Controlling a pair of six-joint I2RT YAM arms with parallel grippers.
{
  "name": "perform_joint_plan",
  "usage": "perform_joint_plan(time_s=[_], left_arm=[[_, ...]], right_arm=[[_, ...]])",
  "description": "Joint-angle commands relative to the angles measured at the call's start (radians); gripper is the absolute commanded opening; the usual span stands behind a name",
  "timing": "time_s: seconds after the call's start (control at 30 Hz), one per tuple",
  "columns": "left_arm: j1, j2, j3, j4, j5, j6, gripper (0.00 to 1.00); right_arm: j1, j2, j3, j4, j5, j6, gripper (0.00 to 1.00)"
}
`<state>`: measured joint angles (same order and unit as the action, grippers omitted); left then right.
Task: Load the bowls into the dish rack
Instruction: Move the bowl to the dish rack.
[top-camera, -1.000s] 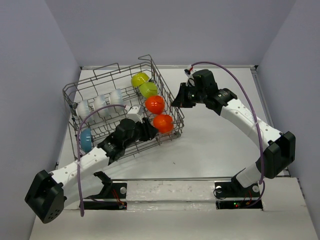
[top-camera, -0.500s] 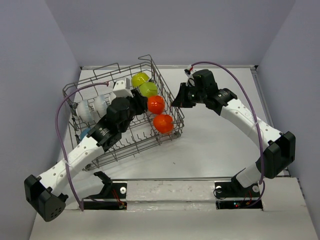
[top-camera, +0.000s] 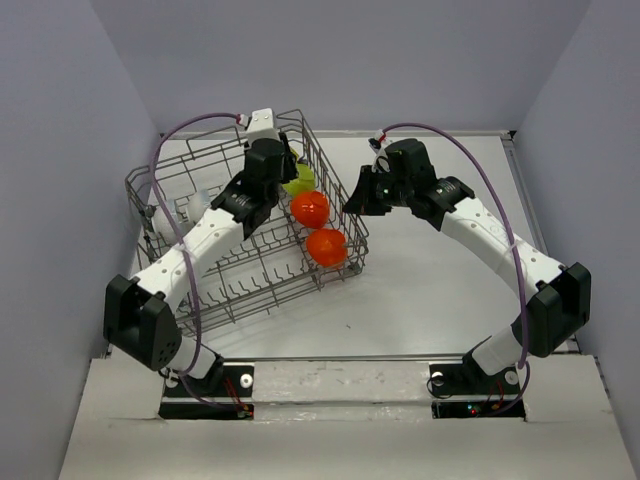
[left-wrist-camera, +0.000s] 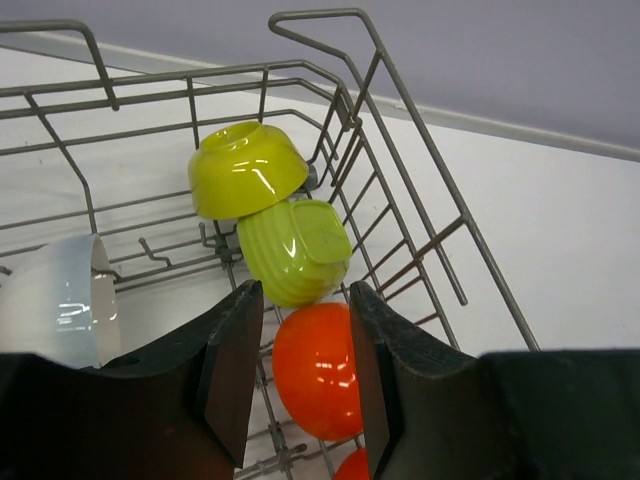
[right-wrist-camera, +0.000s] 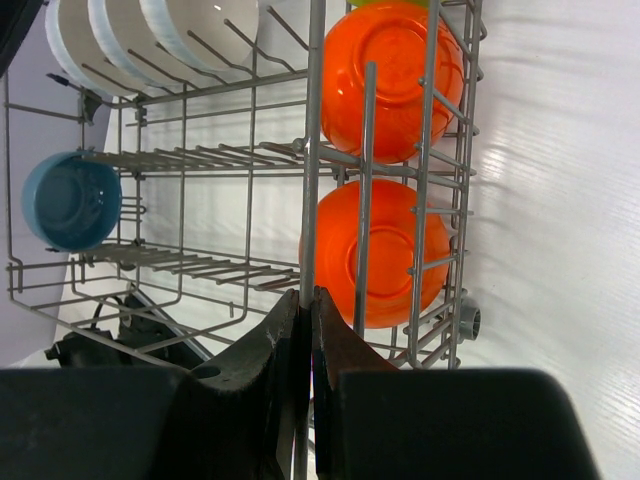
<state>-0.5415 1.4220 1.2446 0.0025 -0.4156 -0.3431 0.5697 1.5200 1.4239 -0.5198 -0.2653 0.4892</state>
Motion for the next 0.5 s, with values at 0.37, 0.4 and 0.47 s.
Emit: perform_joint_plan(time_s=[0.37, 0.4, 0.47], left_arm=[[0.003, 0.232, 0.058, 0.070, 0.017, 0.038, 0.48], [0.003, 0.242, 0.056, 0.074, 0.020, 0.038, 0.48], [0.003, 0.258, 0.061, 0.076, 0.026, 0.039, 0.48]], right_arm=[[-0.010, 0.002, -0.002, 0.000, 0.026, -0.052, 0.05], [-0.010, 0.006, 0.001, -0.002, 0.026, -0.052, 0.05], [-0.010, 0.008, 0.003, -0.002, 0.024, -0.052, 0.05]])
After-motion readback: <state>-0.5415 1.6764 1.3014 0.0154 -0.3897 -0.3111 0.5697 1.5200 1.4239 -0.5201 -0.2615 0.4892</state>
